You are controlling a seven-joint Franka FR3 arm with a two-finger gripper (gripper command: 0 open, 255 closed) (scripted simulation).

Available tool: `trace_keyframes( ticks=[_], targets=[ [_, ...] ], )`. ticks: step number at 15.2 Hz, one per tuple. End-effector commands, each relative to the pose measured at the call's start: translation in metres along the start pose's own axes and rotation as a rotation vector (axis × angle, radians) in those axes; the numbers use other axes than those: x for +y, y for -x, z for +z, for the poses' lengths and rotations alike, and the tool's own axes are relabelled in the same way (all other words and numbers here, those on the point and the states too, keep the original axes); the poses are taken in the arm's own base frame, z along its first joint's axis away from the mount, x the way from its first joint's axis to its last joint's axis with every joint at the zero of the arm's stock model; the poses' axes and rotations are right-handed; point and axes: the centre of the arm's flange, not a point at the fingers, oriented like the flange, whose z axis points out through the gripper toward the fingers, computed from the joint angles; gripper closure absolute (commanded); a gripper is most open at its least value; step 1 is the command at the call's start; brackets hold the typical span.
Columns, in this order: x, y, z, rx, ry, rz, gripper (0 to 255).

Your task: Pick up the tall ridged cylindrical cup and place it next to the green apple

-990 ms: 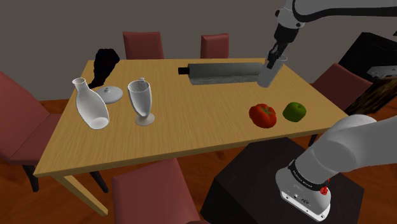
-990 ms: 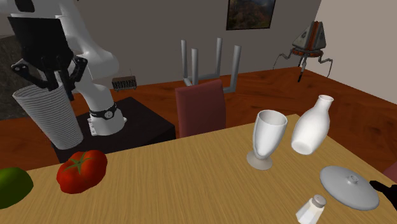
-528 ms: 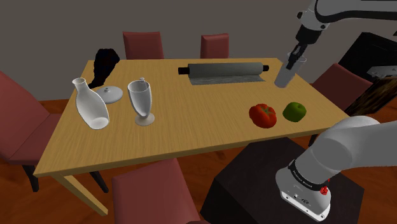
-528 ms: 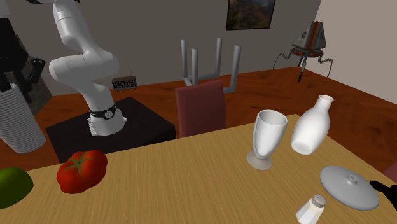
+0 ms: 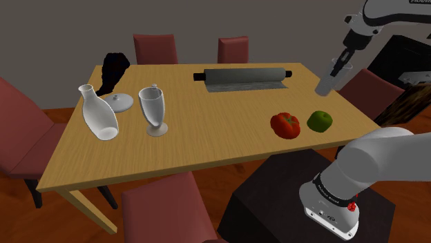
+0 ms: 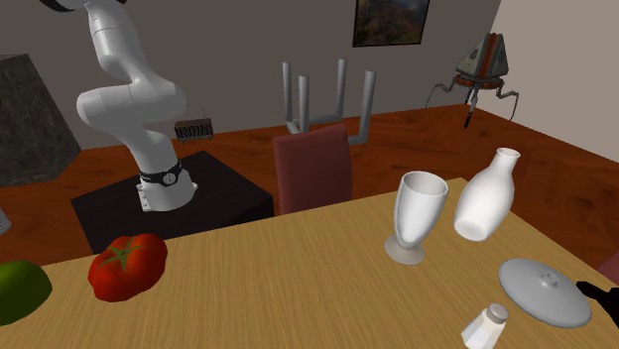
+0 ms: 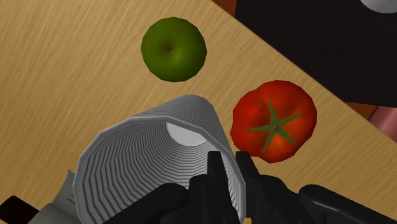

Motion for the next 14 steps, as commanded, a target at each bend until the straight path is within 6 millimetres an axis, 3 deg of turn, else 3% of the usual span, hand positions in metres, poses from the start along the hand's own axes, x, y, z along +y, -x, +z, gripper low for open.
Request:
trace_keyframes(
  ticks=[1, 14],
  targets=[
    [0.003, 0.005, 0.010, 0.000, 0.000, -0.001, 255],
    [-0.004, 0.007, 0.078, 0.000, 0.000, -0.001, 255]
  ],
)
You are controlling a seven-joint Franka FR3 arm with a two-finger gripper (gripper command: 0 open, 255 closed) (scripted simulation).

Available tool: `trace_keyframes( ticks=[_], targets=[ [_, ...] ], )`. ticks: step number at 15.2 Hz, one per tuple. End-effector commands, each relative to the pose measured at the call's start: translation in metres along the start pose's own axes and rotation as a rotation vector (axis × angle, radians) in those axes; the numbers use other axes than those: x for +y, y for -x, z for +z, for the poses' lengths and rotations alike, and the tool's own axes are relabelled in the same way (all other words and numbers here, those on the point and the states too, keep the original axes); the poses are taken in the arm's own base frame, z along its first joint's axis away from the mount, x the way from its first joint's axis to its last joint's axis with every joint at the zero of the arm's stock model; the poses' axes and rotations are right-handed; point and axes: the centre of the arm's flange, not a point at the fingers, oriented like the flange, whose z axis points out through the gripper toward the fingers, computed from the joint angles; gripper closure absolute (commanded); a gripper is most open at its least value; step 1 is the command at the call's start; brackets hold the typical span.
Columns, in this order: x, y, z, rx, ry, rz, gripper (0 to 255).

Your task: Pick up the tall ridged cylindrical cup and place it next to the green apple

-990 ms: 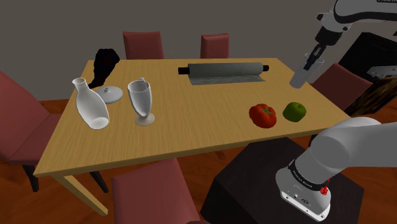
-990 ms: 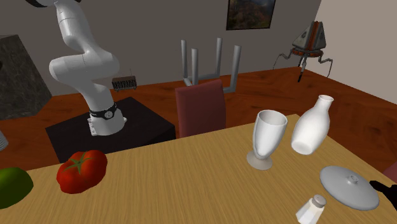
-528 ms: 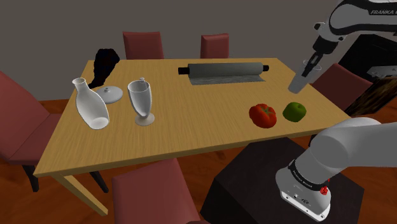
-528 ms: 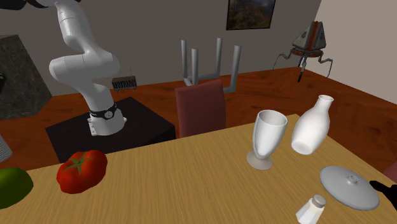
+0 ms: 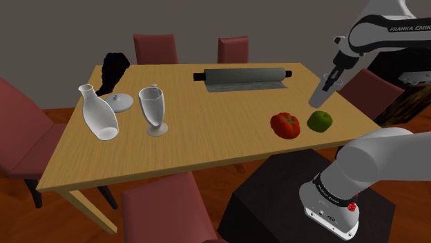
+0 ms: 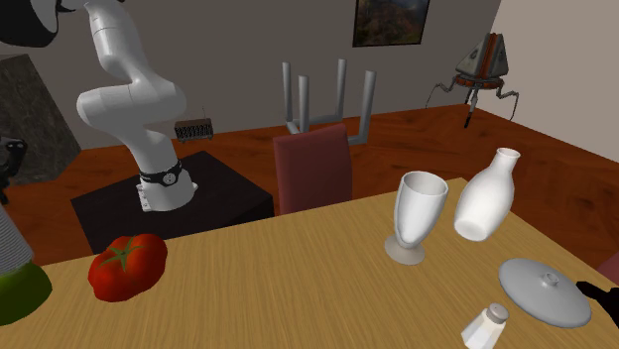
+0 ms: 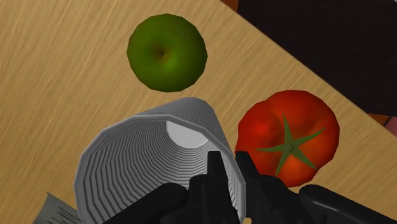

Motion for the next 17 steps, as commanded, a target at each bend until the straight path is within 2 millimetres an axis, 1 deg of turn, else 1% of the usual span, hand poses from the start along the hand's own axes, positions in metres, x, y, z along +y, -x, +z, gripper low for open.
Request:
trace_keyframes(
  ticks=[1, 17],
  targets=[
    [-0.001, 0.000, 0.010, 0.001, 0.000, 0.000, 255],
    [-0.009, 0.002, 0.094, 0.001, 0.000, 0.000, 255]
  ],
)
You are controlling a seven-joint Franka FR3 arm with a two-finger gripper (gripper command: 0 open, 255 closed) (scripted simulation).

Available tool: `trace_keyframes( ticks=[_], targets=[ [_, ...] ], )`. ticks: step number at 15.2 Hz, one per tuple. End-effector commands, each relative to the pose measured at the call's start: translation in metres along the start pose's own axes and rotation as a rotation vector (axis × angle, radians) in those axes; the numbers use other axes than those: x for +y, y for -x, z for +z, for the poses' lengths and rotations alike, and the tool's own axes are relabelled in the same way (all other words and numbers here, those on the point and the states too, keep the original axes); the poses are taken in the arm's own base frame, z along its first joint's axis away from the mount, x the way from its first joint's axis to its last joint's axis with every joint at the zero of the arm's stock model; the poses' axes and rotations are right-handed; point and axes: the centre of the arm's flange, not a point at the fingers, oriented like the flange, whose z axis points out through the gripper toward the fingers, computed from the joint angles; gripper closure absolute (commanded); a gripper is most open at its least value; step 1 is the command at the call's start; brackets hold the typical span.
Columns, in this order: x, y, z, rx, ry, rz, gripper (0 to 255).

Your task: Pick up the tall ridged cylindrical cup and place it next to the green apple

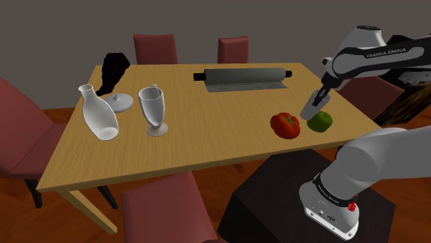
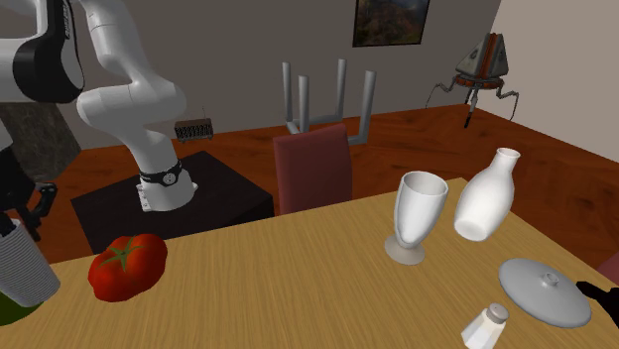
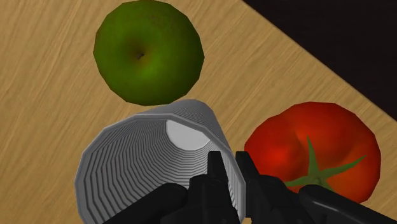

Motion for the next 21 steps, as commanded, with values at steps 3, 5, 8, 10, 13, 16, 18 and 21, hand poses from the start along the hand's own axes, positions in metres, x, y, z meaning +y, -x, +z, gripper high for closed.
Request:
trace_keyframes(
  ticks=[3, 5, 8, 10, 13, 16, 18, 21],
  targets=[
    [-0.002, 0.002, 0.022, 0.000, 0.000, 0.000, 255],
    [-0.003, 0.002, 0.033, 0.000, 0.000, 0.000, 255],
    [-0.005, 0.002, 0.053, 0.000, 0.000, 0.000, 255],
    [-0.005, 0.002, 0.053, 0.000, 0.000, 0.000, 255],
    [-0.005, 0.002, 0.053, 0.000, 0.000, 0.000, 255],
    [-0.005, 0.002, 0.053, 0.000, 0.000, 0.000, 255],
    [-0.005, 0.002, 0.053, 0.000, 0.000, 0.000, 0],
    [-0.005, 0.002, 0.053, 0.000, 0.000, 0.000, 0]
  ],
)
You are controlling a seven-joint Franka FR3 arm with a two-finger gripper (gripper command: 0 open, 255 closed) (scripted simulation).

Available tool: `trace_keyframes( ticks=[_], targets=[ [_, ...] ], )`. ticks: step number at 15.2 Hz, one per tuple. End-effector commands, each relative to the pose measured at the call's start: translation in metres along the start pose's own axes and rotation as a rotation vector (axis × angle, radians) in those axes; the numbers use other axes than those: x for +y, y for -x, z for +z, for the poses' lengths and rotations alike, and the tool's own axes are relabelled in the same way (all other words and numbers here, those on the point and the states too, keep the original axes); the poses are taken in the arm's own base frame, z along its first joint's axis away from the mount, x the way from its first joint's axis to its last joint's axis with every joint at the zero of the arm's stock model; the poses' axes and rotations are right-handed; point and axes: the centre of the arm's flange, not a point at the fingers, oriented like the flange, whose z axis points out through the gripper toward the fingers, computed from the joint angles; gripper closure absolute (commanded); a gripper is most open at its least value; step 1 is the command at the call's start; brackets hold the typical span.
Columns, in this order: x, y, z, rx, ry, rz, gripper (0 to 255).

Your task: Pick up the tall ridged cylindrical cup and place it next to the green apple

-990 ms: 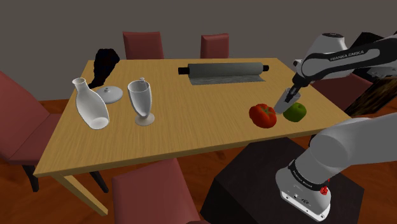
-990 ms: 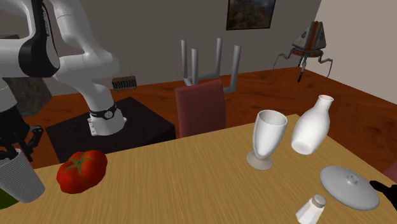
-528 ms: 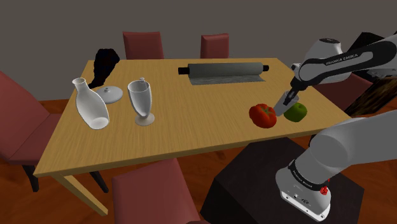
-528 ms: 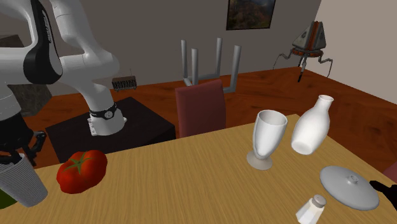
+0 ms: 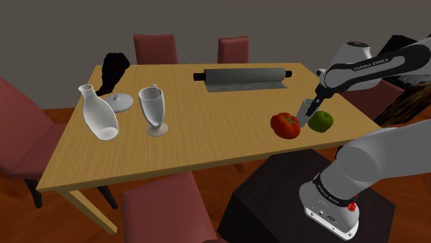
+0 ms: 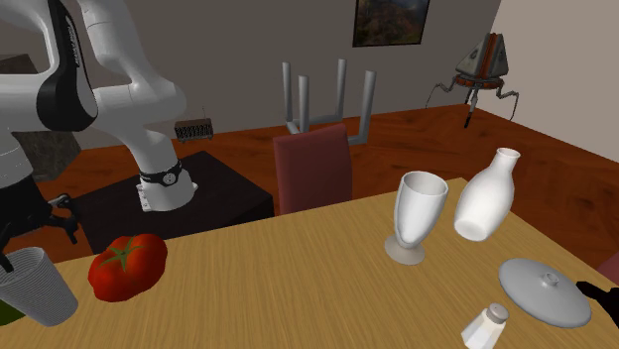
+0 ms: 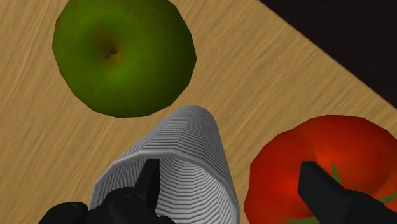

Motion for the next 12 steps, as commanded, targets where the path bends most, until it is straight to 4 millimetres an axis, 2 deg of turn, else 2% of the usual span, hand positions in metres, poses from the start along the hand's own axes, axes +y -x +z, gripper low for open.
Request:
trace_keyframes(
  ticks=[1, 5, 12],
  targets=[
    [0.000, 0.000, 0.000, 0.000, 0.000, 0.000, 0],
    [0.000, 0.000, -0.050, 0.000, 0.000, 0.000, 0],
    [0.000, 0.000, -0.050, 0.000, 0.000, 0.000, 0]
  ],
)
